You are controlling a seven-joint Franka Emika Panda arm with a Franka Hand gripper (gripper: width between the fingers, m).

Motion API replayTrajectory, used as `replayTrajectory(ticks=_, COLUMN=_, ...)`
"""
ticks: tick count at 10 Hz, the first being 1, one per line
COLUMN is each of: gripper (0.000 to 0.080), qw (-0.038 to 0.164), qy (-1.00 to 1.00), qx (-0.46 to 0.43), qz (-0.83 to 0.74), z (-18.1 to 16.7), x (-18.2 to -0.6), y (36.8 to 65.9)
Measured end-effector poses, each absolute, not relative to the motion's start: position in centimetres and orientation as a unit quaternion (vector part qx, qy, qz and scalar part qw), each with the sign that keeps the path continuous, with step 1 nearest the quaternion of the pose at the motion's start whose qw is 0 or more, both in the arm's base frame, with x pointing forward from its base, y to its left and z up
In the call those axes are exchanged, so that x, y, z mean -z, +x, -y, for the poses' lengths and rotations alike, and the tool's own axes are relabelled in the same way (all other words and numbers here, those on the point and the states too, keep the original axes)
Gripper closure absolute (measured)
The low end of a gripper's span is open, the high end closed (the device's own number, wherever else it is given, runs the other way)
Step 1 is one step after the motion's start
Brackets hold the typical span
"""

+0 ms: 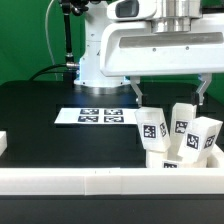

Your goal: Assemble stool

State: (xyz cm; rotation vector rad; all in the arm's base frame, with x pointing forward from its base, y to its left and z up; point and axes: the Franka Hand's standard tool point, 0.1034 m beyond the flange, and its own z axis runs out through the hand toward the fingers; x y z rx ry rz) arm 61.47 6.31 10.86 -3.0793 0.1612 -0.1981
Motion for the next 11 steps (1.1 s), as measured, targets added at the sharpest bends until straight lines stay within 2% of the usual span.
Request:
replayTrajectory(ticks=2, gripper=0.0151, qw=0.015, qy=-0.998, qx=0.065, qz=0.018, z=-6.0, x=-10.9, y=61.5)
replayTrajectory(ticks=5, gripper=0.0151, qw=-0.015, qy=-0.976, qx=0.066, qz=0.206, z=-5.8, x=-10.8, y=61.4)
replayTrajectory(ticks=7, gripper=0.0151, qw=-0.017, qy=-0.964, qx=0.056, qz=0.259, z=-5.5, x=-10.6, y=61.2)
replayTrajectory(ticks=8, gripper=0.0151, qw=-0.028, qy=-0.949, qx=0.055, qz=0.31, z=-5.2, x=-10.7, y=61.3)
replayTrajectory(ticks=11, gripper=0.0151, qw=-0.036, qy=-0.924, qx=0.049, qz=0.378, z=-4.8, x=-10.6, y=61.2)
